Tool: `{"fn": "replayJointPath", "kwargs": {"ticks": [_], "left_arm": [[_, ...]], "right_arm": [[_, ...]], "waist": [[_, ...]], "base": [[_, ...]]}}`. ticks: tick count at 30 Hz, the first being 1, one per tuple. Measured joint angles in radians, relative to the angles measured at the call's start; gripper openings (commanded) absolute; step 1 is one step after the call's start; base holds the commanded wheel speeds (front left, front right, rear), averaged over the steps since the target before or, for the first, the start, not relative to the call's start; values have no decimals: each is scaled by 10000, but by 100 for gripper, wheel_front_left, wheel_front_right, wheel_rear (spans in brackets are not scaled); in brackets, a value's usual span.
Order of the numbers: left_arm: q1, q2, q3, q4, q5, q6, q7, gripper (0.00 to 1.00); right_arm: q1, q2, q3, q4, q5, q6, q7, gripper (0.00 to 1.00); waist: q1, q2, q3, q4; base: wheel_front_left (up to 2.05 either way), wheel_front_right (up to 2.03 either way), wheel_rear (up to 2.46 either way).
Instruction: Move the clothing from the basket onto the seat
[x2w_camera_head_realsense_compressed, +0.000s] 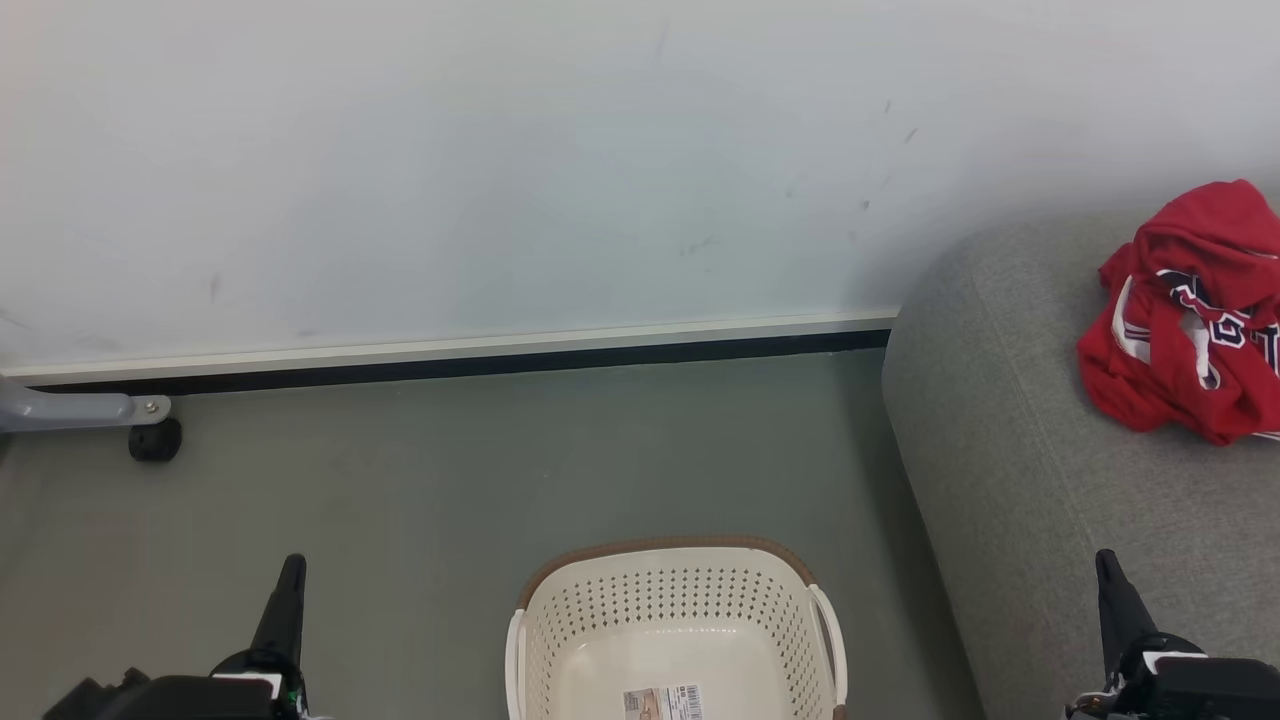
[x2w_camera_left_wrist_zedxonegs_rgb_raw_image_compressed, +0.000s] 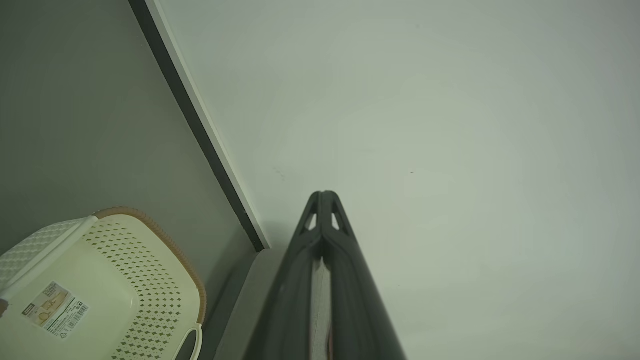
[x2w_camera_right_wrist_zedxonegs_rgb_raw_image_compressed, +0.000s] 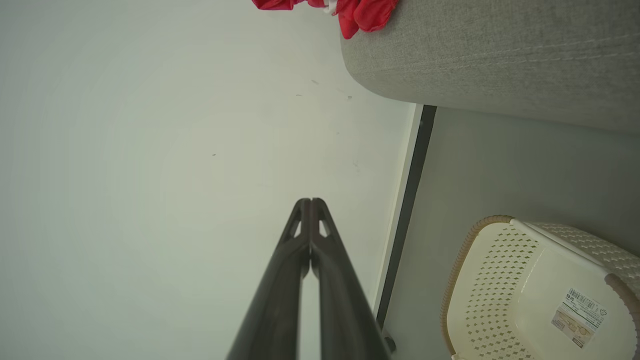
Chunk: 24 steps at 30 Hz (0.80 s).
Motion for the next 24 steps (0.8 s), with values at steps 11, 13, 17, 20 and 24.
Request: {"fn": "replayJointPath", "kwargs": {"ticks": [11, 13, 17, 20, 24], "left_arm": [[-187, -127, 117, 100, -819, -161, 224, 0], [-187, -127, 117, 100, -819, -161, 222, 0], [-187, -127, 117, 102, -819, -161, 222, 0], [-187, -127, 117, 102, -819, -161, 224, 0], [-187, -127, 117, 102, -819, -161, 224, 0]], "right_arm": [[-173, 63, -286, 73, 731, 153, 201, 0], [-173, 63, -288, 73, 731, 153, 201, 0], [-173, 65, -288, 73, 731, 153, 201, 0], [-173, 65, -288, 73, 731, 153, 201, 0], [-173, 65, -288, 73, 732, 153, 201, 0]], "waist": [[0, 1, 11, 25], [0, 0, 11, 25], [0, 0, 10, 25], [0, 0, 10, 25], [0, 0, 11, 25]], "base": [[0, 0, 0], [0, 0, 0], [0, 0, 0], [0, 0, 0], [0, 0, 0]]}}
